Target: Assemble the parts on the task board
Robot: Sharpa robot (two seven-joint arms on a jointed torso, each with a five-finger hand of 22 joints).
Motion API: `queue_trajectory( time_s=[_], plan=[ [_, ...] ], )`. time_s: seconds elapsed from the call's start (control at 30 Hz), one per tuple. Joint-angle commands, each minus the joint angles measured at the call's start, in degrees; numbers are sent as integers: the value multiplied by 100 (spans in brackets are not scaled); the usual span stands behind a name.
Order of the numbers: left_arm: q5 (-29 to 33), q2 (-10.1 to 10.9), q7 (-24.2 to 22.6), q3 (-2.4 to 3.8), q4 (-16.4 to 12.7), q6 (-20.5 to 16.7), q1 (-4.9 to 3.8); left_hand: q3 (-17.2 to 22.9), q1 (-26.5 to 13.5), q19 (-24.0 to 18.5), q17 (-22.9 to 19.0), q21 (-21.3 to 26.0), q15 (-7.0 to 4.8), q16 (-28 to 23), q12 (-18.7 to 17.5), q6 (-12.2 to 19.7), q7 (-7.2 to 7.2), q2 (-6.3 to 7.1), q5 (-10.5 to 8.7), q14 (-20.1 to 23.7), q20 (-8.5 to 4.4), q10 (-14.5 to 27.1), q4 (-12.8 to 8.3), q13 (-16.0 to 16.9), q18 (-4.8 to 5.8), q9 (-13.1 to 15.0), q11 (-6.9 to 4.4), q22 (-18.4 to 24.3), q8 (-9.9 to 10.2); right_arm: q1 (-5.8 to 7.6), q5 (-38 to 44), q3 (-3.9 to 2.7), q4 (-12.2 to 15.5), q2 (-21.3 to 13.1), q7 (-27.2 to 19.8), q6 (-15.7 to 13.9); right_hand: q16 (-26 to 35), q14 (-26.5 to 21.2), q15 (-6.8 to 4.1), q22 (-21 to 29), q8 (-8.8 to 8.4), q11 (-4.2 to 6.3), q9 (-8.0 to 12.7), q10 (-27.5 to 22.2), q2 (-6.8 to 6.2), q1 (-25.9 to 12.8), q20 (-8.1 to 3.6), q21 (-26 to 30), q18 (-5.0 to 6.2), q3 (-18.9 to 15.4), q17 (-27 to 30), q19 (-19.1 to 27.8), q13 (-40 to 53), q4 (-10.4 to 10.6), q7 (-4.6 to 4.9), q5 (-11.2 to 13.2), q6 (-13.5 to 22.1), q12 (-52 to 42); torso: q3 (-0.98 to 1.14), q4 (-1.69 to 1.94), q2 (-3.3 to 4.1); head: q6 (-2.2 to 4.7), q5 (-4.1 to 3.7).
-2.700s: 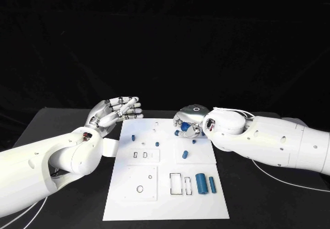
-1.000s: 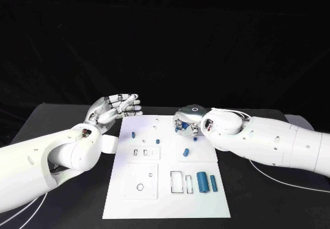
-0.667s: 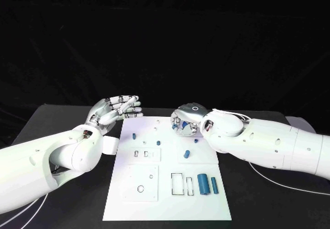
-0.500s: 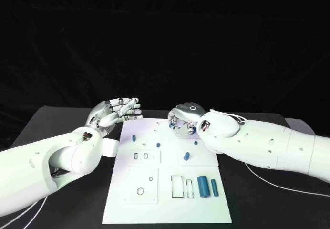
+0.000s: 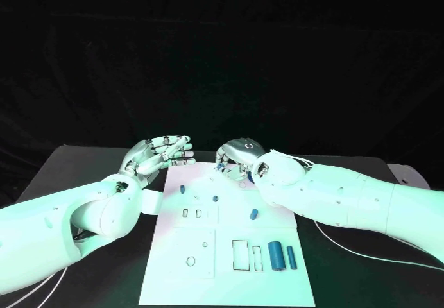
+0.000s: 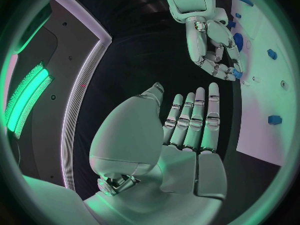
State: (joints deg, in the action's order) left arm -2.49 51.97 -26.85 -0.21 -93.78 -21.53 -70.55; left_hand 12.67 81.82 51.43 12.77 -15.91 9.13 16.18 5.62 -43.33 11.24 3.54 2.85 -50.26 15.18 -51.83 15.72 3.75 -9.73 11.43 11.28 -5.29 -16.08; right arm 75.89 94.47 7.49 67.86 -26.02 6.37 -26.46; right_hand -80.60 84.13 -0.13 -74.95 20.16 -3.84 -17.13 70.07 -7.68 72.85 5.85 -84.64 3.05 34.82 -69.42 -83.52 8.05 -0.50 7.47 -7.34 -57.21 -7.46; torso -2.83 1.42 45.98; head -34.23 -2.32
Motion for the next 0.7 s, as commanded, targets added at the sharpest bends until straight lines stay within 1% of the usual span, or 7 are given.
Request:
queue_trajectory(
  time_s=[0.03,0.1,0.2,0.3,0.43,0.7],
  plan=[
    [36,-20,-48,5,-9,122,-8,20,28,44,6,19,23,-40,-20,15,289,39,12,8,-8,-5,16,-6,-82,-5,43,5,27,-33,-145,-1,-96,72,-56,-47,-25,219,-33,-526,18,-1,-331,11,125,42,-6,-1,-82,-5,3,-12,8,-6,3,-22,3,-31,-10,15,7,-23,19],
    [36,-22,-50,5,-9,120,-8,20,28,44,6,19,23,-40,-20,15,289,39,12,8,-8,-5,16,-6,-82,-5,43,5,27,-51,-161,-1,-143,110,-65,-27,-24,218,-31,-523,18,-3,-336,5,125,38,-6,1,-81,-3,8,-9,9,-4,6,-25,13,-26,-13,22,10,-23,17],
    [36,-24,-52,5,-9,113,-8,20,28,44,6,19,23,-40,-20,15,289,39,12,8,-8,-5,16,-6,-82,-5,43,5,27,-91,-178,-1,-230,176,-75,-4,-24,218,-31,-522,18,-3,-337,4,125,37,-6,2,-81,-3,7,-8,9,-4,6,-26,15,-26,-4,10,13,-25,46],
    [36,-27,-53,5,-8,111,-8,20,28,44,6,19,23,-40,-20,15,289,39,12,8,-8,-5,16,-6,-82,-5,43,5,27,-108,-170,-1,-288,215,-65,-9,-27,219,-29,-514,18,-6,-343,-1,124,31,-6,6,-79,-3,4,-3,10,-1,9,-28,24,-21,-3,13,15,-33,63],
    [36,-32,-51,5,-9,110,-8,20,28,44,6,19,23,-40,-20,15,289,39,12,8,-8,-5,16,-6,-82,-5,43,5,27,-120,-149,-1,-352,256,-43,-21,-27,219,-29,-514,18,-6,-343,-1,124,31,-6,6,-79,-3,4,-3,10,-1,9,-28,24,-21,-4,16,15,-36,58],
    [34,-36,-45,5,-7,104,-8,18,19,46,8,22,24,-47,-27,16,291,44,12,11,-7,-6,21,-6,-82,-6,45,9,29,-127,-130,-1,-463,329,-43,-44,-21,215,-25,-492,18,-11,-355,-12,120,17,-4,19,-74,-5,21,14,11,4,15,-31,43,-11,-1,-1,20,-39,61]
  ],
)
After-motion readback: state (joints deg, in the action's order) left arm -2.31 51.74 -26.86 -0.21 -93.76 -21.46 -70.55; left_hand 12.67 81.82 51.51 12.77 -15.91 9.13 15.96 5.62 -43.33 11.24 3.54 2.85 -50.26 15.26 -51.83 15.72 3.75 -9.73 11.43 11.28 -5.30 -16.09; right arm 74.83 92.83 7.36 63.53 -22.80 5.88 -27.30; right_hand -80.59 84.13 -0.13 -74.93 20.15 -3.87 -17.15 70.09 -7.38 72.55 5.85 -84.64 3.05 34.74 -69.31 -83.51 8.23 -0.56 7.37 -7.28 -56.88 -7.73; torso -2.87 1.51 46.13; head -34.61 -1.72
